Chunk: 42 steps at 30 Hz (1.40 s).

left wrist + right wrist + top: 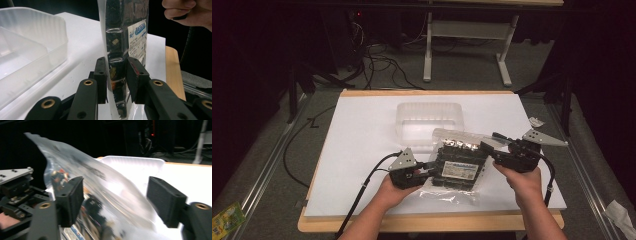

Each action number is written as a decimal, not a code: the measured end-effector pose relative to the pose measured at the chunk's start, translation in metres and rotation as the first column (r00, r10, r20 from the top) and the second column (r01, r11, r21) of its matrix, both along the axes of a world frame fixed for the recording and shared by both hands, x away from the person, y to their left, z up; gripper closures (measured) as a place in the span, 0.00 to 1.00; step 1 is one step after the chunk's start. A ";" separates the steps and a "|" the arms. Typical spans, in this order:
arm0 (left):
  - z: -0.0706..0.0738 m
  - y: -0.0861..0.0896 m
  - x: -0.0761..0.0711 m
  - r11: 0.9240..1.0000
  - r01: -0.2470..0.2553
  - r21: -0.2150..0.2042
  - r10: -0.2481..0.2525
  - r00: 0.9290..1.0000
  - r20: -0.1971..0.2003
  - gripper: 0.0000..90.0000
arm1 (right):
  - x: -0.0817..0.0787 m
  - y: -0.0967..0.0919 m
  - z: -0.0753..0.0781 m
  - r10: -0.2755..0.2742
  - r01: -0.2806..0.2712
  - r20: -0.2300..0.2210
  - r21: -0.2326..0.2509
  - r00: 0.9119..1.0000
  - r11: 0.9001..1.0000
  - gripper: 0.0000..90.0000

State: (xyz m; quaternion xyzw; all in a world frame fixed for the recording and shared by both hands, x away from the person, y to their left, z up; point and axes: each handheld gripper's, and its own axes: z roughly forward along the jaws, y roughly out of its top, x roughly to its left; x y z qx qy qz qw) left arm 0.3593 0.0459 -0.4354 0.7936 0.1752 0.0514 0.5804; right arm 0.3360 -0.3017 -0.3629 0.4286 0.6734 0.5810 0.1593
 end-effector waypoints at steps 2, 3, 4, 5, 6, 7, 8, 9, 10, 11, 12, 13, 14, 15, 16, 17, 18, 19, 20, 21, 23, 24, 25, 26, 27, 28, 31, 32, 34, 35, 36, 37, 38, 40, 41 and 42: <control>-0.001 0.001 -0.001 1.000 -0.005 -0.006 0.005 1.000 0.002 0.80 | -0.003 -0.003 -0.002 -0.013 0.013 0.006 -0.001 1.000 1.000 0.25; -0.002 0.001 -0.001 1.000 -0.007 -0.007 0.007 1.000 0.001 0.80 | -0.004 -0.004 -0.003 -0.014 0.014 0.008 0.001 1.000 1.000 0.23; -0.002 0.001 -0.001 1.000 -0.009 -0.008 0.009 1.000 -0.001 0.80 | -0.006 -0.006 -0.005 -0.012 0.012 0.003 0.002 1.000 1.000 0.22; -0.002 0.001 -0.001 1.000 -0.010 -0.007 0.010 1.000 -0.003 0.80 | -0.007 -0.006 -0.007 -0.010 0.010 0.003 0.000 1.000 1.000 0.22; -0.002 0.001 -0.001 1.000 -0.012 -0.004 0.012 1.000 -0.002 0.80 | -0.010 -0.007 -0.010 -0.006 0.006 -0.001 -0.003 1.000 1.000 0.21; -0.002 0.002 -0.001 1.000 -0.012 -0.003 0.012 1.000 -0.001 0.80 | -0.012 -0.007 -0.014 0.006 -0.006 -0.005 0.001 1.000 1.000 0.21; -0.002 0.002 -0.001 1.000 -0.013 -0.002 0.013 1.000 -0.004 0.80 | -0.013 -0.007 -0.017 0.013 -0.013 -0.009 -0.002 1.000 1.000 0.21; -0.003 0.002 0.000 1.000 -0.013 -0.002 0.013 1.000 -0.005 0.80 | -0.015 -0.006 -0.022 0.027 -0.027 -0.017 -0.010 0.999 1.000 0.21; -0.003 0.003 0.000 1.000 -0.014 -0.002 0.014 1.000 -0.006 0.80 | -0.016 -0.003 -0.028 0.038 -0.039 -0.028 -0.017 0.999 0.999 0.21; -0.003 0.003 0.000 1.000 -0.016 -0.003 0.016 1.000 -0.008 0.80 | -0.015 -0.002 -0.032 0.048 -0.049 -0.038 -0.017 0.998 0.999 0.21; -0.004 0.003 0.000 1.000 -0.018 -0.005 0.018 1.000 -0.009 0.80 | -0.014 0.001 -0.037 0.063 -0.065 -0.055 -0.019 0.996 0.998 0.21; -0.004 0.003 0.001 1.000 -0.020 -0.007 0.020 1.000 -0.010 0.80 | -0.013 0.004 -0.041 0.073 -0.075 -0.068 -0.022 0.995 0.997 0.22; -0.004 0.003 0.001 1.000 -0.021 -0.007 0.021 1.000 -0.010 0.79 | -0.012 0.007 -0.045 0.086 -0.089 -0.076 -0.026 0.993 0.996 0.24; -0.004 0.003 0.001 1.000 -0.022 -0.006 0.022 1.000 -0.010 0.79 | -0.010 0.010 -0.049 0.098 -0.101 -0.081 -0.034 0.992 0.994 0.26; -0.004 0.003 0.001 1.000 -0.023 -0.004 0.023 1.000 -0.009 0.79 | -0.008 0.012 -0.052 0.114 -0.118 -0.088 -0.042 0.990 0.992 0.26; -0.004 0.004 0.001 1.000 -0.024 -0.002 0.024 1.000 -0.006 0.79 | -0.006 0.015 -0.053 0.124 -0.128 -0.098 -0.045 0.987 0.991 0.29; -0.005 0.004 0.001 1.000 -0.024 0.000 0.024 1.000 -0.005 0.79 | -0.004 0.017 -0.056 0.145 -0.151 -0.105 -0.048 0.984 0.987 0.33; -0.005 0.004 0.001 1.000 -0.025 0.003 0.025 1.000 -0.004 0.79 | -0.003 0.019 -0.057 0.157 -0.163 -0.102 -0.053 0.982 0.985 0.37; -0.005 0.004 0.001 1.000 -0.027 0.006 0.027 1.000 -0.003 0.79 | -0.001 0.021 -0.058 0.178 -0.184 -0.099 -0.052 0.979 0.982 0.42; -0.005 0.004 0.001 1.000 -0.029 0.009 0.029 1.000 -0.002 0.79 | -0.001 0.023 -0.059 0.189 -0.194 -0.099 -0.054 0.977 0.979 0.47; -0.005 0.004 0.001 0.999 -0.036 0.015 0.036 0.999 0.000 0.78 | 0.000 0.024 -0.060 0.212 -0.218 -0.097 -0.057 0.973 0.974 0.54; -0.005 0.005 0.001 0.999 -0.043 0.023 0.043 0.999 0.003 0.78 | 0.000 0.025 -0.060 0.215 -0.221 -0.096 -0.062 0.972 0.973 0.58; -0.005 0.006 0.002 0.999 -0.048 0.026 0.048 0.999 -0.001 0.77 | 0.000 0.024 -0.060 0.230 -0.235 -0.087 -0.053 0.969 0.970 0.61; -0.005 0.006 0.002 0.998 -0.048 0.029 0.049 0.999 -0.003 0.77 | 0.000 0.022 -0.059 0.249 -0.252 -0.078 -0.032 0.965 0.967 0.65; -0.005 0.006 0.002 0.998 -0.053 0.037 0.053 0.999 -0.002 0.76 | -0.001 0.021 -0.059 0.260 -0.262 -0.076 -0.028 0.963 0.965 0.67; -0.005 0.006 0.002 0.997 -0.058 0.042 0.058 0.998 -0.001 0.75 | -0.002 0.021 -0.059 0.270 -0.272 -0.071 -0.021 0.960 0.962 0.70; -0.006 0.004 0.001 0.995 -0.079 0.061 0.079 0.997 -0.003 0.71 | -0.005 0.020 -0.057 0.307 -0.308 -0.061 -0.008 0.950 0.951 0.76; -0.007 0.003 0.001 0.994 -0.091 0.066 0.092 0.996 -0.004 0.68 | -0.005 0.020 -0.057 0.318 -0.318 -0.058 -0.003 0.946 0.948 0.78; -0.008 0.002 0.002 0.992 -0.106 0.071 0.108 0.994 -0.015 0.60 | -0.008 0.020 -0.056 0.338 -0.338 -0.057 0.010 0.939 0.941 0.82; -0.008 0.001 0.002 0.990 -0.119 0.075 0.121 0.993 -0.018 0.57 | -0.009 0.020 -0.055 0.347 -0.346 -0.053 0.017 0.936 0.938 0.83; -0.008 0.000 0.002 0.988 -0.133 0.080 0.135 0.991 -0.012 0.53 | -0.010 0.021 -0.055 0.348 -0.347 -0.051 0.022 0.936 0.938 0.83; -0.008 0.000 0.001 0.985 -0.150 0.085 0.151 0.989 -0.006 0.49 | -0.011 0.021 -0.055 0.349 -0.348 -0.049 0.024 0.936 0.937 0.84; -0.007 0.000 0.000 0.983 -0.162 0.090 0.163 0.987 -0.001 0.45 | -0.012 0.021 -0.055 0.351 -0.350 -0.049 0.026 0.935 0.936 0.84; -0.004 0.003 -0.001 0.979 -0.181 0.089 0.182 0.983 -0.006 0.40 | -0.013 0.021 -0.055 0.347 -0.346 -0.052 0.033 0.936 0.938 0.84; -0.001 0.006 -0.002 0.977 -0.195 0.092 0.196 0.981 -0.006 0.38 | -0.013 0.021 -0.054 0.347 -0.345 -0.050 0.034 0.937 0.938 0.84; 0.001 0.009 -0.003 0.975 -0.204 0.092 0.206 0.979 -0.005 0.36 | -0.014 0.022 -0.054 0.347 -0.346 -0.047 0.033 0.937 0.938 0.84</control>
